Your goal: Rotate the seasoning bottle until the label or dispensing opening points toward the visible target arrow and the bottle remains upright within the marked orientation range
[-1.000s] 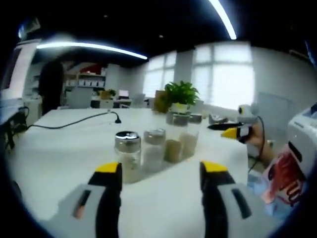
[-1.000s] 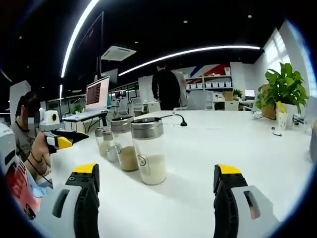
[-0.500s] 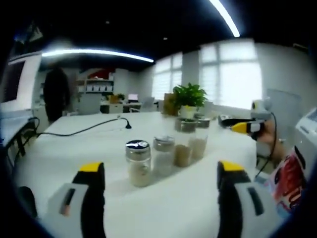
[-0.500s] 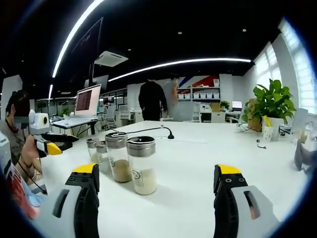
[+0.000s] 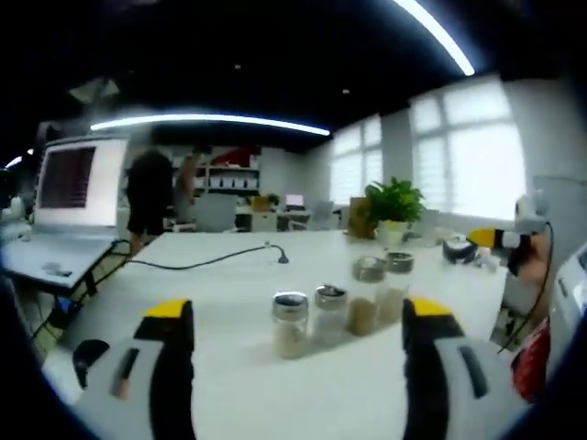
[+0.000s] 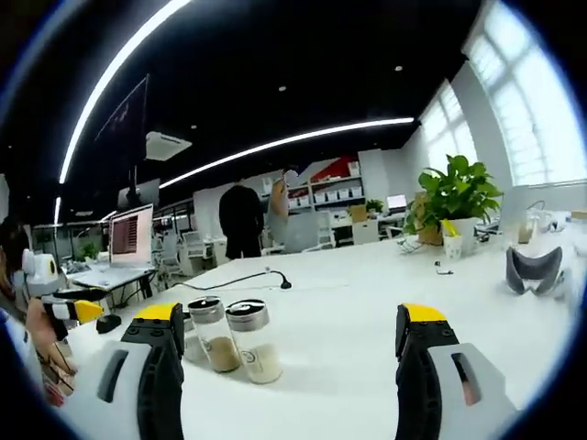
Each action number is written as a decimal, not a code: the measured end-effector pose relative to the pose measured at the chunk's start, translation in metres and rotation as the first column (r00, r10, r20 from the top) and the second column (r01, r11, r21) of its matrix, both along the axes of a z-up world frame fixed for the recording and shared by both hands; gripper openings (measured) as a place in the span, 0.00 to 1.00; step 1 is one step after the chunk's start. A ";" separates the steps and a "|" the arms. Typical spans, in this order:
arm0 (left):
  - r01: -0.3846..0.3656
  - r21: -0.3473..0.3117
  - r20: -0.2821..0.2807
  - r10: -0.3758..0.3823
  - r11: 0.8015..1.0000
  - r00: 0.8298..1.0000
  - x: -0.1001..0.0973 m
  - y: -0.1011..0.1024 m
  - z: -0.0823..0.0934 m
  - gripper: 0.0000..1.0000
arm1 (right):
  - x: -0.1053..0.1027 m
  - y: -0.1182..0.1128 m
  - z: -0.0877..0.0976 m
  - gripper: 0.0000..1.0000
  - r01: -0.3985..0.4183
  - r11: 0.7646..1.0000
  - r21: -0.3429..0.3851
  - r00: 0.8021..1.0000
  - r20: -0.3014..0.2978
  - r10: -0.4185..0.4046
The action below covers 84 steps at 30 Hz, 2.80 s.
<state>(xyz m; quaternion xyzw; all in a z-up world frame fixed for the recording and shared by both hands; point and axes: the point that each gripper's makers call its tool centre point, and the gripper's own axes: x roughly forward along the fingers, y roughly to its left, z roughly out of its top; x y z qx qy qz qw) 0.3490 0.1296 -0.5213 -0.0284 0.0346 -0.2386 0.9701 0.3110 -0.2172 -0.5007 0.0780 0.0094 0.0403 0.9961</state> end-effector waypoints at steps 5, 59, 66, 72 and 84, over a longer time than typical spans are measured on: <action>-0.110 -0.023 0.019 0.111 0.994 0.994 -0.003 0.018 -0.004 1.00 | -0.008 0.000 -0.014 0.99 0.034 0.997 -0.072 0.996 -0.083 -0.040; 0.097 0.116 0.135 -0.113 0.988 0.984 -0.009 0.003 0.054 0.99 | -0.024 -0.103 0.038 0.99 0.321 0.944 -0.076 0.947 0.040 -0.319; 0.022 0.110 0.155 -0.039 0.994 0.987 -0.002 0.018 0.059 0.99 | -0.019 -0.105 0.036 0.99 0.316 0.945 -0.084 0.949 0.031 -0.314; -0.044 0.111 0.170 0.025 0.993 0.985 0.003 0.030 0.062 0.98 | -0.012 -0.102 0.034 0.99 0.290 0.953 -0.089 0.957 0.022 -0.290; -0.129 0.098 0.166 0.111 0.987 0.980 0.014 0.050 0.061 0.96 | -0.012 -0.101 0.035 0.99 0.298 0.950 -0.090 0.955 0.025 -0.297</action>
